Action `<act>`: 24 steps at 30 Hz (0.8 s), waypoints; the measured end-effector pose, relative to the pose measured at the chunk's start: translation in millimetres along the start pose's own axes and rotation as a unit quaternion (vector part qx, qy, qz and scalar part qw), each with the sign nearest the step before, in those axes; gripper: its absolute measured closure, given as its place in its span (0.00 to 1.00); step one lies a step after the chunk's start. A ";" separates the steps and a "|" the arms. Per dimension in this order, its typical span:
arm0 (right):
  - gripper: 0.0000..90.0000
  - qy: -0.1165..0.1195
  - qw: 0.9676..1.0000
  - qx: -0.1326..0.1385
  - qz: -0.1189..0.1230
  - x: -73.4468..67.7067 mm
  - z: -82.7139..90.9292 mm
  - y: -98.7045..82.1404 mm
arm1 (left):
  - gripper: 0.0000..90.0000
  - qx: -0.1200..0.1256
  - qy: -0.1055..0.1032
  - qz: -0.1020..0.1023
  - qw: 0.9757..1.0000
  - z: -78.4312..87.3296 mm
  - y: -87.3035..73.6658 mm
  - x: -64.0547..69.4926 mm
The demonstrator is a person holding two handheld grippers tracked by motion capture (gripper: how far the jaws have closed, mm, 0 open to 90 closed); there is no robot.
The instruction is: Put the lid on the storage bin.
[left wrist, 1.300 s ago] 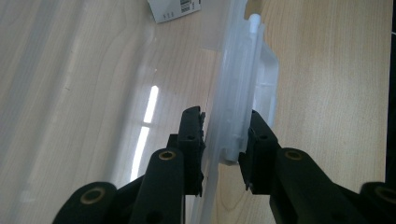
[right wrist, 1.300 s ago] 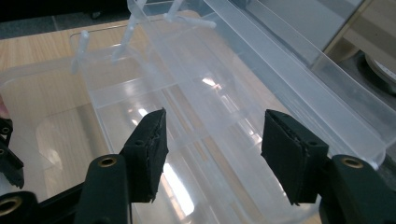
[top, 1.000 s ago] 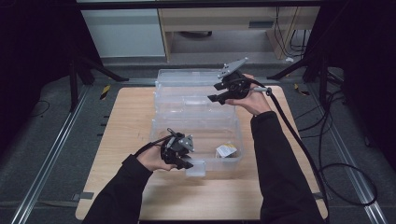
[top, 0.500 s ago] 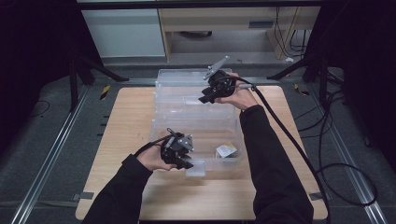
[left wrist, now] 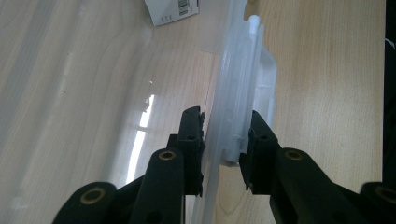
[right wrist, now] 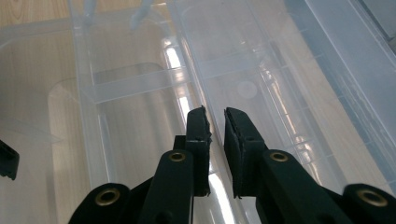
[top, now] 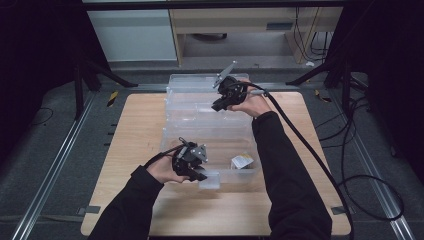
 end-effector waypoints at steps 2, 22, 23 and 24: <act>0.91 0.005 1.000 0.004 -0.003 -0.9 0.7 0.5 | 0.80 0.002 0.003 -0.001 1.000 -0.5 0.1 0.7; 0.97 0.052 0.998 -0.015 0.011 -25.4 20.7 5.6 | 0.79 0.004 0.001 -0.003 1.000 -1.1 0.5 1.7; 0.97 0.053 0.998 -0.017 0.012 -27.0 21.5 5.9 | 0.79 0.004 0.001 -0.004 1.000 -1.1 0.4 1.9; 0.98 0.053 0.998 -0.020 0.013 -28.8 22.3 6.0 | 0.79 0.006 0.001 -0.004 1.000 -1.4 0.4 2.1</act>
Point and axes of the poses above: each handheld gripper's, and its own axes: z roughly backward along the jaws, y roughly out of its top, x roughly to its right, the point moved 3 cm from there along -z, roughly forward along the jaws, and after that the axes turned 4 degrees about x, right-handed, at the moved point
